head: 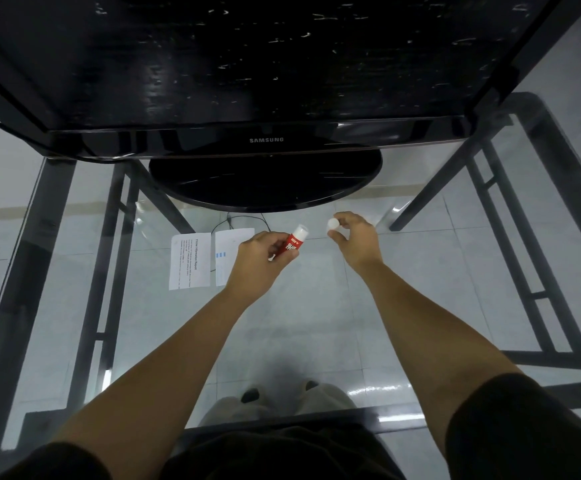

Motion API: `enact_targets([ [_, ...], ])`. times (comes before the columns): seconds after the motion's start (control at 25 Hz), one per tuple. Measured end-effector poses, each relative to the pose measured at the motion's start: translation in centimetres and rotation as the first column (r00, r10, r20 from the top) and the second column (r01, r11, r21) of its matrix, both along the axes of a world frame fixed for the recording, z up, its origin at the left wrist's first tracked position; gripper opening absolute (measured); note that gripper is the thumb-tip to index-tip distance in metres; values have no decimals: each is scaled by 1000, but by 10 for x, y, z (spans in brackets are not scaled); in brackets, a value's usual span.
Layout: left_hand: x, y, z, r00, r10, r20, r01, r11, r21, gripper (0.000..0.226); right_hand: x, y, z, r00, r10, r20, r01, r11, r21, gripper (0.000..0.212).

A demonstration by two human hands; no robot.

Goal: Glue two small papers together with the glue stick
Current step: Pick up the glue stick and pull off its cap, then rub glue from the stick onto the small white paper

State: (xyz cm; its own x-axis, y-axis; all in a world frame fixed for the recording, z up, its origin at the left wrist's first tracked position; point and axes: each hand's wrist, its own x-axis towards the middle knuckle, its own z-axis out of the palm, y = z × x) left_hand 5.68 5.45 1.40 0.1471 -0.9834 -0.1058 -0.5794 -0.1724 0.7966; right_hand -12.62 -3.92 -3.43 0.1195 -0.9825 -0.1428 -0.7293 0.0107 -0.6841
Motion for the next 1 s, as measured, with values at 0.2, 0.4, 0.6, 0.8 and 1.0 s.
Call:
enact_targets([
  [0.2,-2,-2,4,999,-2,-33,1,1000,-22,33,-4,-1,3,999,-10,31,9,999,42,53],
  [0.4,-2,-1,19,987,66,-148,-68,998,-15,42,-6,13,36,973,-126,193,118,992,53,47],
  [0.6,2,10,48,936,144,-323,-172,983,-62,47,6,54,90,910,-118,398,50,983,178,30],
  [0.8,-2,25,71,914,118,-389,-194,968,-162,48,32,84,119,810,-94,579,-88,956,279,31],
  [1.0,0,35,79,936,57,-348,-137,968,-211,47,44,89,130,778,-97,620,-59,972,226,24],
])
